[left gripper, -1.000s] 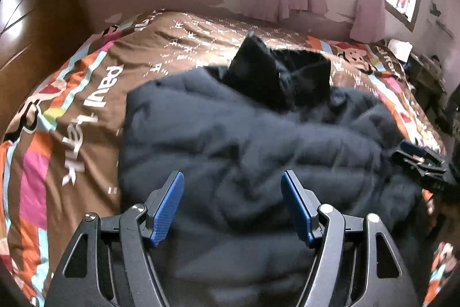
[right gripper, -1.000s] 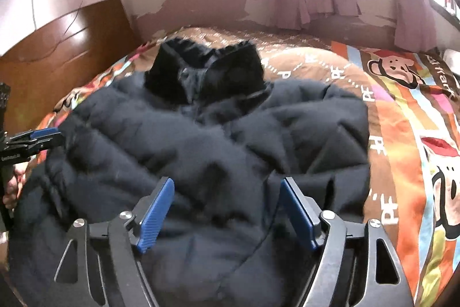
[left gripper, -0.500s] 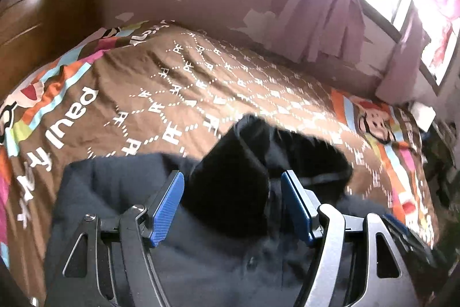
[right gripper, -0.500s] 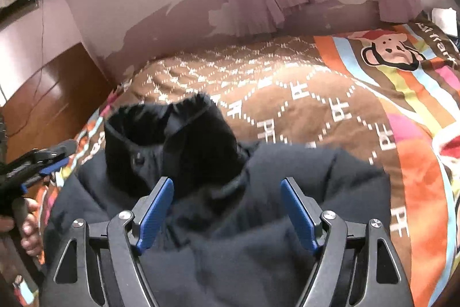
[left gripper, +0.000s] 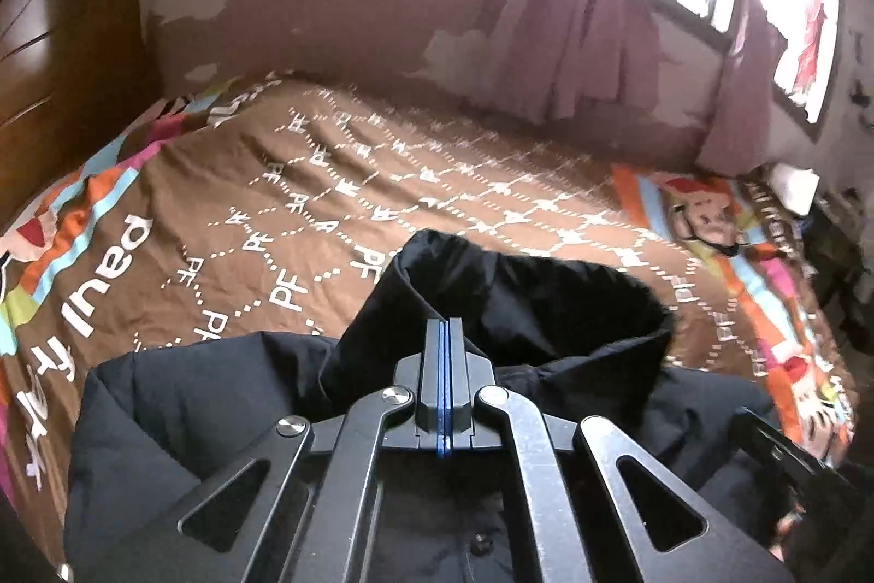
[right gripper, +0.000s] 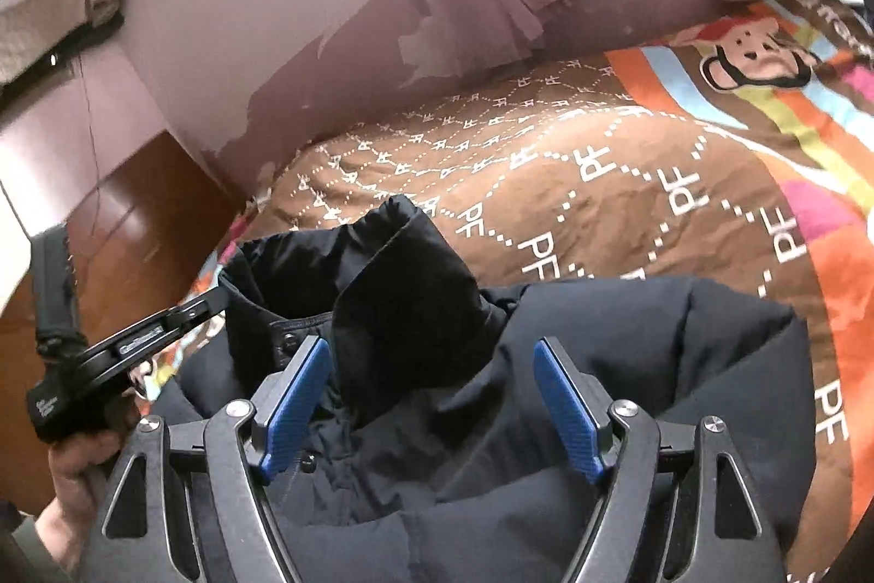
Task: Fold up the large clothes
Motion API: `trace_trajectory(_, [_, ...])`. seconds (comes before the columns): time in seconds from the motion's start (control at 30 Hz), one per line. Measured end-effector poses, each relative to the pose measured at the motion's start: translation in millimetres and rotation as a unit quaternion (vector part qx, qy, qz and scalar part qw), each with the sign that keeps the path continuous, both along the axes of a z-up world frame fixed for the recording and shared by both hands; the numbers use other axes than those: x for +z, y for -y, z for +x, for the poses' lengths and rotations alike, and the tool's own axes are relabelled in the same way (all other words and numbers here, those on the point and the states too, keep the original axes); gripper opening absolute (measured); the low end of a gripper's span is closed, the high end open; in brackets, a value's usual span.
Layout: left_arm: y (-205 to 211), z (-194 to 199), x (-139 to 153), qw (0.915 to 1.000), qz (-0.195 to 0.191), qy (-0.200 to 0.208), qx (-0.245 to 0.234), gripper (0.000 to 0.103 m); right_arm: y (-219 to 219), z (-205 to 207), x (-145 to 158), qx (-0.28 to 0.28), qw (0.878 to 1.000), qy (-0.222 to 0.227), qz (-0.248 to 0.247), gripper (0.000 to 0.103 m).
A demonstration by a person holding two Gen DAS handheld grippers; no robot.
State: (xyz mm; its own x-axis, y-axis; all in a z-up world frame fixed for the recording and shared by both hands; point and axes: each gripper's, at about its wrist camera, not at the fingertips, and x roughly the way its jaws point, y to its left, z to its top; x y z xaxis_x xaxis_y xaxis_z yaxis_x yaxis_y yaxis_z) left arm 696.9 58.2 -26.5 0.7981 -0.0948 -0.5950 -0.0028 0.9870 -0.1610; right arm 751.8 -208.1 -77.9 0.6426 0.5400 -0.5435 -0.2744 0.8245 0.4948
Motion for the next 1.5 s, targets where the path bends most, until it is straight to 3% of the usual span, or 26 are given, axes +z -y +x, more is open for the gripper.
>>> trace_trajectory(0.07, [-5,-8,2,1.0000,0.008,0.002,-0.003,0.000,6,-1,-3,-0.009,1.000,-0.005,0.015,0.075])
trace_trajectory(0.33, [-23,-9,5,0.9992,-0.038,-0.005,0.000,0.001,-7,0,-4,-0.022,1.000,-0.005,0.019,0.075])
trace_trajectory(0.4, [-26,4,9,0.9988,-0.048,-0.002,0.007,0.024,-15,7,-2,-0.024,1.000,0.002,0.012,0.075])
trace_trajectory(0.43, [-29,8,12,0.9988,-0.047,-0.001,0.013,0.048,-18,13,-1,-0.029,1.000,0.005,0.011,0.075])
trace_trajectory(0.47, [-28,15,14,0.9987,-0.048,0.005,0.017,0.060,-21,20,1,-0.032,0.999,0.004,0.011,0.075])
trace_trajectory(0.53, [-23,29,17,0.9991,-0.040,0.008,0.012,0.060,-30,39,10,-0.037,0.999,0.003,0.006,0.075])
trace_trajectory(0.6, [-15,52,7,0.9991,-0.014,-0.036,0.017,0.058,-41,57,17,-0.037,0.999,0.005,-0.016,0.075])
trace_trajectory(0.67, [-12,59,-6,0.9981,0.004,-0.060,0.012,0.005,-51,77,9,-0.048,0.998,-0.032,-0.041,0.071])
trace_trajectory(0.7, [-12,59,-12,0.9975,0.016,-0.066,0.020,0.005,-53,82,3,-0.046,0.997,-0.046,-0.041,0.044])
trace_trajectory(0.73, [-15,55,-14,0.9981,0.008,-0.057,0.019,0.004,-53,85,-5,-0.041,0.997,-0.059,-0.036,0.031])
trace_trajectory(0.8, [-22,43,-13,0.9993,-0.006,-0.036,0.010,0.003,-49,82,-12,-0.038,0.997,-0.061,-0.016,0.017])
trace_trajectory(0.97, [-32,-1,-5,0.9998,-0.009,-0.014,-0.008,0.002,-34,50,-2,-0.018,0.999,-0.027,-0.012,0.011])
trace_trajectory(1.07, [-43,-33,-9,0.9993,0.018,-0.032,-0.009,0.002,-28,16,10,0.008,0.999,-0.012,-0.048,0.009])
trace_trajectory(1.13, [-48,-39,-21,0.9984,0.008,-0.055,-0.009,0.002,-25,-3,9,0.018,0.997,-0.021,-0.076,0.008])
trace_trajectory(1.3, [-37,-36,-77,0.9956,0.013,-0.092,0.005,0.002,-23,-7,-33,0.010,0.992,-0.083,-0.096,0.006])
trace_trajectory(1.37, [-36,-39,-84,0.9967,0.010,-0.079,0.012,0.002,-32,-6,-60,0.007,0.988,-0.092,-0.124,0.006])
trace_trajectory(1.43, [-43,-43,-85,0.9973,-0.007,-0.073,0.010,0.002,-39,-8,-63,0.000,0.987,-0.080,-0.141,0.006])
trace_trajectory(1.5, [-47,-50,-84,0.9981,-0.025,-0.056,0.004,0.002,-36,-10,-64,0.002,0.990,-0.071,-0.126,0.006])
